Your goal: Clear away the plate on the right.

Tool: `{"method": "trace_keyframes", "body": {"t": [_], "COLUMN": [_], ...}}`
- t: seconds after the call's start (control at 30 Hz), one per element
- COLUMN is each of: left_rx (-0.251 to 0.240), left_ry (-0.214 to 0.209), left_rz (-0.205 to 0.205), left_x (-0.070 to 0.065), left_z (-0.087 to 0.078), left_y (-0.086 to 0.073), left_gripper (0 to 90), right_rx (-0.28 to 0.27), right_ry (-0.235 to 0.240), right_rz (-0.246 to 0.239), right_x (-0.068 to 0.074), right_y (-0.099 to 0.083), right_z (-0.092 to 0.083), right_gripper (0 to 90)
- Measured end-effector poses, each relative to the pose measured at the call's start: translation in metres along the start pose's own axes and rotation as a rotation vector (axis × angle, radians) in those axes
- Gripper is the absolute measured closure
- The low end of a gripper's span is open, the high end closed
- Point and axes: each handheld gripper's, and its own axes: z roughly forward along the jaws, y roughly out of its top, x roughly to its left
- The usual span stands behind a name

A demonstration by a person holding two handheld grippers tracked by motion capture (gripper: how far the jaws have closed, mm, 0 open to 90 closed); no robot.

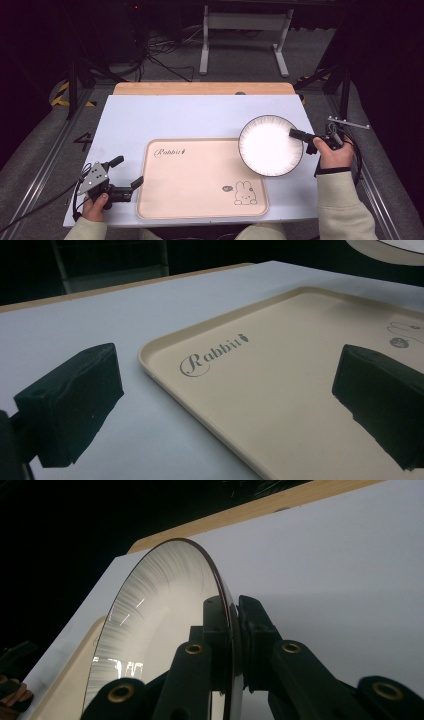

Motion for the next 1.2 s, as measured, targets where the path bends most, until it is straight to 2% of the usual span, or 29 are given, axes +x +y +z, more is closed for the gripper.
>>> {"method": "trace_keyframes", "body": {"t": [0.1, 0.67, 1.2], "left_rx": [-0.002, 0.004, 0.005], "left_ry": [0.000, -0.002, -0.003], "left_rz": [-0.013, -0.011, -0.010], "left_x": [-0.001, 0.000, 0.000], "left_z": [0.000, 0.000, 0.000], "left_y": [0.000, 0.000, 0.000], "left_gripper": [0.3, 0.3, 0.3], "right_rx": [0.008, 0.078, 0.118], "right_ry": [0.013, 0.093, 0.145], "right_rz": [-0.004, -0.037, -0.053], "right_x": [0.007, 0.043, 0.066], "right_y": [0.000, 0.004, 0.004], "right_z": [0.004, 0.034, 0.061], "right_gripper": [84.0, 84.0, 83.9]}}
